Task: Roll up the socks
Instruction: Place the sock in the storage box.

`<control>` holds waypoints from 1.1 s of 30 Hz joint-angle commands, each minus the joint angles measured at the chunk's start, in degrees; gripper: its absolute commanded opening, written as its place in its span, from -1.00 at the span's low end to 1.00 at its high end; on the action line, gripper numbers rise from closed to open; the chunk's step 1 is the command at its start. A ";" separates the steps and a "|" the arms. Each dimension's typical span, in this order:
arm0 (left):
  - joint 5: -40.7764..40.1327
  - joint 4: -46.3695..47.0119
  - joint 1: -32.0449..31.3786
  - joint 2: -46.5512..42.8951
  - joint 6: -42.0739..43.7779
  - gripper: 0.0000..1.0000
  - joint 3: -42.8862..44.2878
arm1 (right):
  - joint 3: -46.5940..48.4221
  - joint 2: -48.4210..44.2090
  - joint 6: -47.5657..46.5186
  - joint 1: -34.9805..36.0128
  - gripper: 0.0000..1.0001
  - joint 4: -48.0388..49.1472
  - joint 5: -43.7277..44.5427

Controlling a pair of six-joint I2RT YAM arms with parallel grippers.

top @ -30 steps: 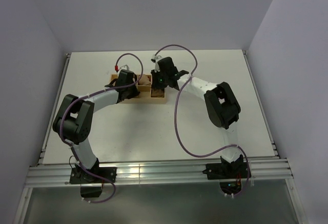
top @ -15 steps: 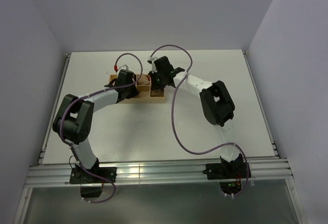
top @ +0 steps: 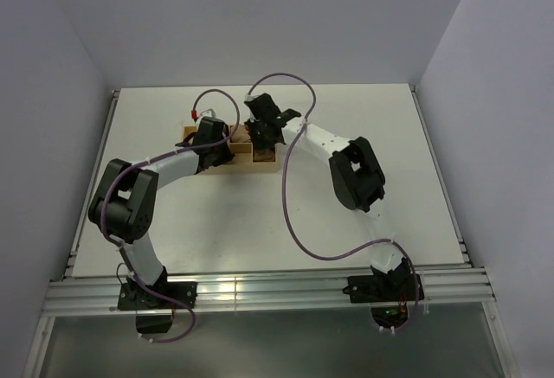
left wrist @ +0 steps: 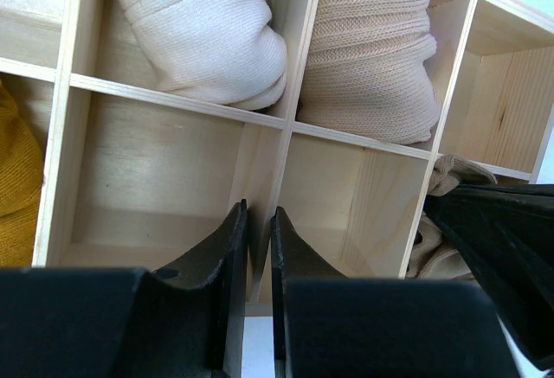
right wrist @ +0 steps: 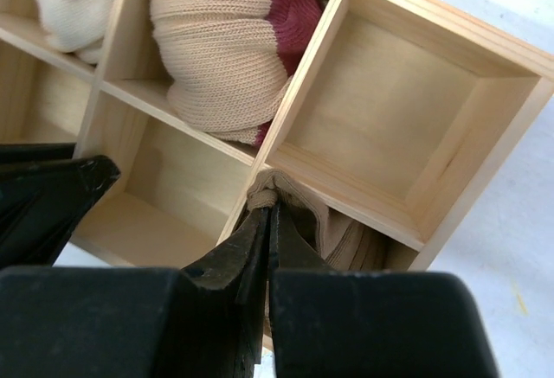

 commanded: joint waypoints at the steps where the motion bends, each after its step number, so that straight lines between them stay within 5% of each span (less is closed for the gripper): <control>1: 1.92 1.15 0.04 -2.02 -2.61 -0.99 -0.21 | 1.60 6.11 -0.03 1.47 -0.93 -12.46 8.21; 16: 3.50 2.38 0.04 -2.72 -3.13 -0.99 -0.48 | 6.61 11.04 0.58 4.73 -0.80 -20.37 9.35; 33: 4.39 3.88 0.39 -4.83 -2.60 -0.99 -3.91 | -1.55 10.70 2.25 7.90 -0.76 -15.02 7.42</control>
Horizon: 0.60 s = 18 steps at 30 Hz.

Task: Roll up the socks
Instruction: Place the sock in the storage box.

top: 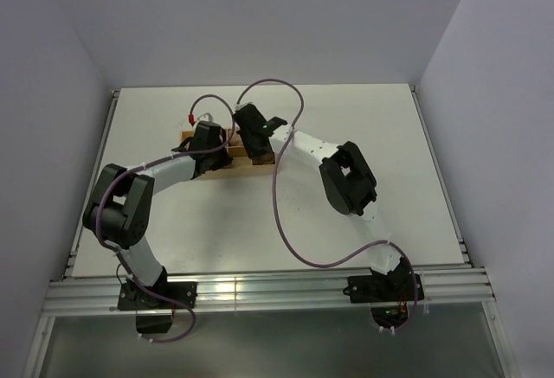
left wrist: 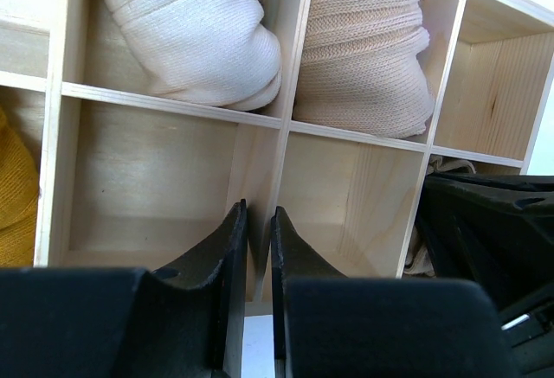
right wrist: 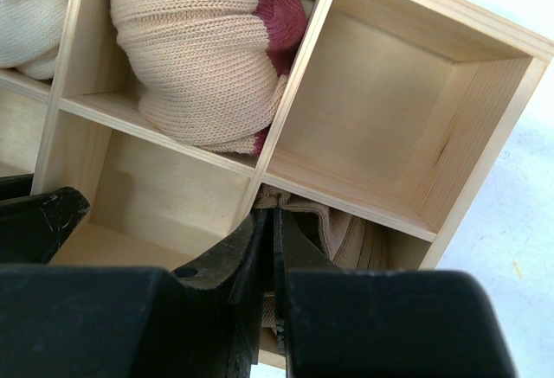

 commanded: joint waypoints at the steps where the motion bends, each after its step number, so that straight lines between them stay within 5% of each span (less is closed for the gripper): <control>1: 2.27 2.41 0.11 -1.84 -1.60 -0.99 0.16 | -5.16 7.00 1.84 2.04 -0.75 -10.28 -5.60; 11: 1.30 2.41 0.99 -1.58 -1.86 -0.99 0.25 | -12.81 -10.30 2.10 0.63 -0.46 -0.26 -6.74; 18: 1.21 2.41 1.08 -1.05 -1.69 -0.99 0.42 | -12.64 -13.66 2.45 -0.69 -0.39 2.12 -8.42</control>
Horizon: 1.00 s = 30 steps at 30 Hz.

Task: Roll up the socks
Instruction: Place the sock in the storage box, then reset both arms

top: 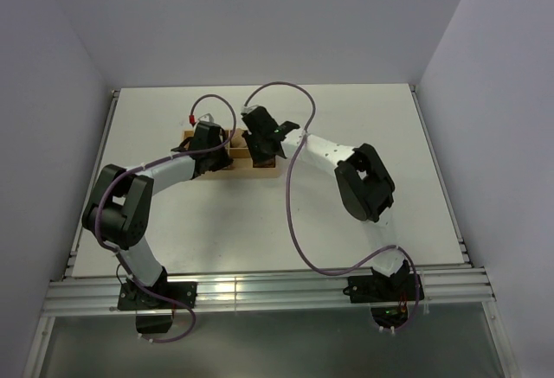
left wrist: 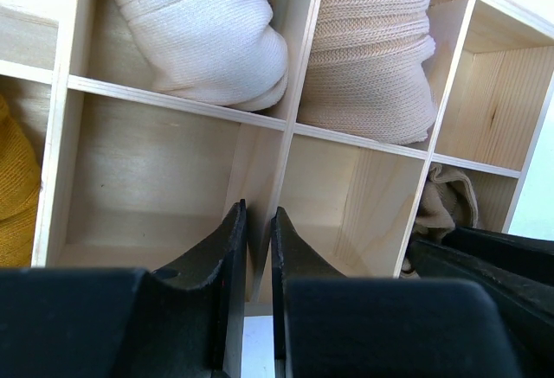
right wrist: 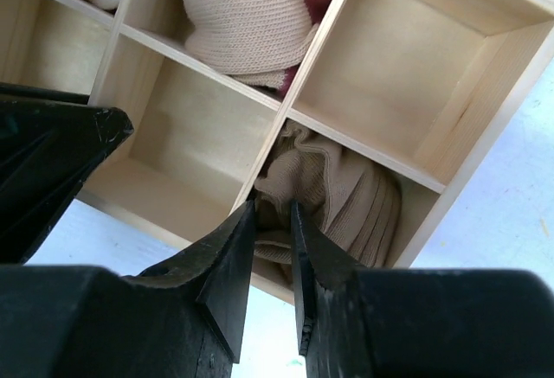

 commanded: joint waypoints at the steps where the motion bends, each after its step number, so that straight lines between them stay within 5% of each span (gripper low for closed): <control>1: 0.20 3.31 0.71 -0.85 -1.56 -0.99 0.42 | -0.29 -3.54 1.16 -0.21 -0.39 -3.08 -2.43; 14: -0.67 3.31 0.71 -1.29 -0.94 -0.96 1.39 | -14.25 -23.90 2.13 -2.49 -0.38 9.29 0.47; 20: -1.55 3.31 1.41 1.08 1.52 -0.87 5.25 | -25.41 -37.63 1.69 -5.13 -0.07 15.45 3.11; 30: -2.52 5.24 3.69 6.62 12.05 -0.80 12.98 | -38.95 -56.71 0.46 -6.89 -0.04 15.91 7.06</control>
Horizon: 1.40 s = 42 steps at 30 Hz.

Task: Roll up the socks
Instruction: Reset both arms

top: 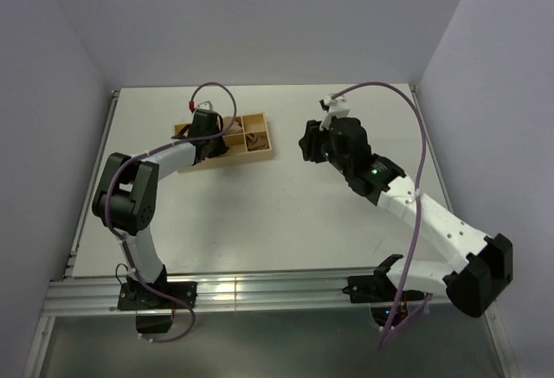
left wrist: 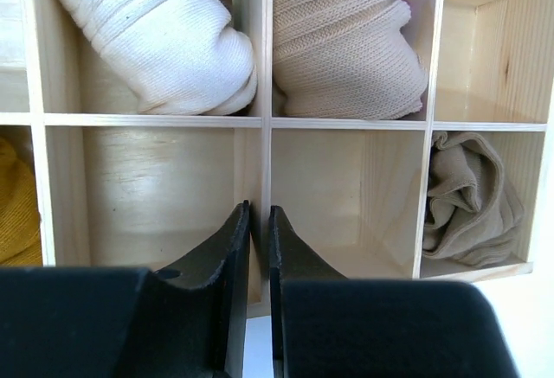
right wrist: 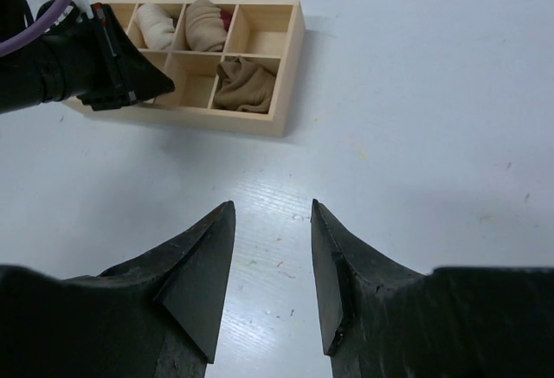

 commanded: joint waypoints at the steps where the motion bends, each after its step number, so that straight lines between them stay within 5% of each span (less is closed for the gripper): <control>1: -0.68 5.29 0.92 0.89 5.31 -0.78 5.54 | -2.81 -6.22 -0.66 -0.63 -0.05 1.59 2.54; 4: -1.39 2.23 1.36 1.43 6.02 -0.62 8.35 | -5.27 -11.32 -0.65 -0.72 -0.03 0.62 4.56; 8: -2.18 1.33 1.53 -1.55 4.09 0.01 8.80 | -7.21 -18.18 -2.14 -0.90 0.19 -1.13 7.46; 12: -3.14 -1.12 1.53 -6.39 2.16 0.32 9.67 | -6.42 -23.90 -3.03 -1.07 0.36 -4.29 11.59; 16: -3.58 -5.59 1.45 -16.03 0.31 0.51 10.11 | -4.93 -31.35 -3.82 -1.07 0.54 -8.33 16.85; 18: -4.20 -8.15 1.45 -20.09 -0.39 0.69 10.47 | -4.49 -33.83 -4.17 -1.07 0.99 -9.39 18.97; 22: -8.40 -12.73 1.53 -35.43 0.39 0.99 8.71 | -4.31 -41.21 -5.57 -1.07 1.00 -11.67 22.93; 33: -24.49 -24.59 1.53 -70.70 8.30 0.99 0.62 | -5.36 -56.50 -11.73 -1.07 1.00 -15.02 29.00; 42: -34.07 -32.06 1.45 -81.53 9.19 0.99 0.88 | -8.53 -62.05 -14.19 -0.99 1.00 -12.91 28.82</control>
